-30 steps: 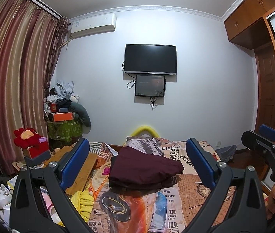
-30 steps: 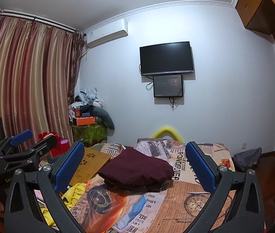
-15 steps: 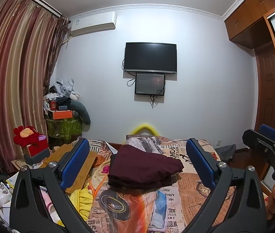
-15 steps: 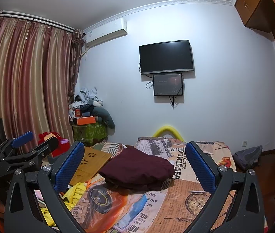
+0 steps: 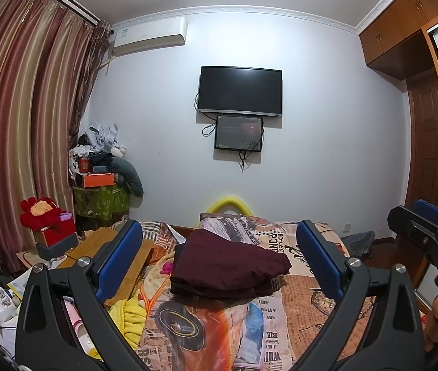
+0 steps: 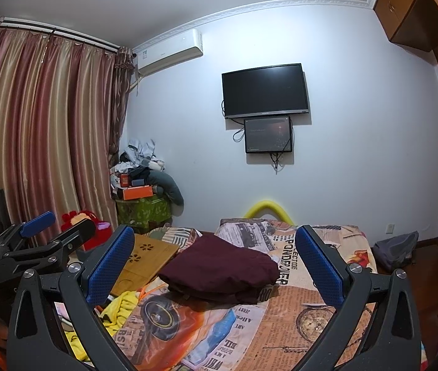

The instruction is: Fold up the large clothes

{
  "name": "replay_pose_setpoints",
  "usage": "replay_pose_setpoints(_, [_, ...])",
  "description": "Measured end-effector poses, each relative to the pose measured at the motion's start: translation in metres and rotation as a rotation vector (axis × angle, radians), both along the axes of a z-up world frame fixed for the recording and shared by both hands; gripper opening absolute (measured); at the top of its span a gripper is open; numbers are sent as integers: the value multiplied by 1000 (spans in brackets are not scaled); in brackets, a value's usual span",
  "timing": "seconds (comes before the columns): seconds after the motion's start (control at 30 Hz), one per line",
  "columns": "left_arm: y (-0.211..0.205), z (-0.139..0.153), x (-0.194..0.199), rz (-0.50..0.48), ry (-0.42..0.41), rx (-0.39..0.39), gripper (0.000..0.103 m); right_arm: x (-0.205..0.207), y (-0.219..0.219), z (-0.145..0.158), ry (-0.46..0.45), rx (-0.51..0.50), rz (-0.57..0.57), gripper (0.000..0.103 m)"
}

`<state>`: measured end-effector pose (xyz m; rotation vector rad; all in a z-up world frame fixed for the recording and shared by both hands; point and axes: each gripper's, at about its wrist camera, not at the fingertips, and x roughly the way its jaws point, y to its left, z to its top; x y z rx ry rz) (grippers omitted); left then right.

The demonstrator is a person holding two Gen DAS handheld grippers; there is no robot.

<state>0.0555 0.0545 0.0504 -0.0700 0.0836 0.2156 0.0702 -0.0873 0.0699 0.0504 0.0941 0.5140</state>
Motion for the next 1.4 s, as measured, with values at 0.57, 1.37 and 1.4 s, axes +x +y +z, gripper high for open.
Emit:
replay_pose_setpoints(0.57, [2,-4,4,-2,15,-18,102,1,2,-1,5,1,0,103])
replay_pose_setpoints(1.37, [3,-10,11,-15,45,-17,102,8,-1,-6,47,13,-15,103])
replay_pose_setpoints(1.4, [5,-10,12,-15,46,-16,102,9,-1,-6,48,14,-15,103])
